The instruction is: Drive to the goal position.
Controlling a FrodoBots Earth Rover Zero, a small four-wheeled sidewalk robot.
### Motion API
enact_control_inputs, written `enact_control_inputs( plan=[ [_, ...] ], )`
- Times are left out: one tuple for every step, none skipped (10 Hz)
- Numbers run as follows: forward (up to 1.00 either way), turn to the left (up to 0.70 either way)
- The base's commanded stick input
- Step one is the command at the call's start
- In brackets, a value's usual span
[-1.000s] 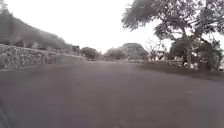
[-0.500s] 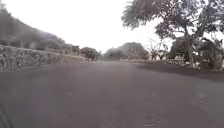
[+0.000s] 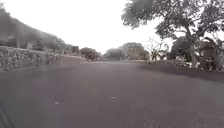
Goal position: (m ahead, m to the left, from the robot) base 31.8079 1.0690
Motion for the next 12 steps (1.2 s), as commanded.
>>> enact_control_inputs(
  plan=[
    [0.70,0.00],
    [0.70,0.00],
    [0.70,0.00],
    [0.70,0.00],
    [0.70,0.00],
    [0.70,0.00],
    [0.70,0.00],
    [0.70,0.00],
    [0.70,0.00],
    [0.70,0.00],
    [0.70,0.00],
    [0.70,0.00]
  ],
)
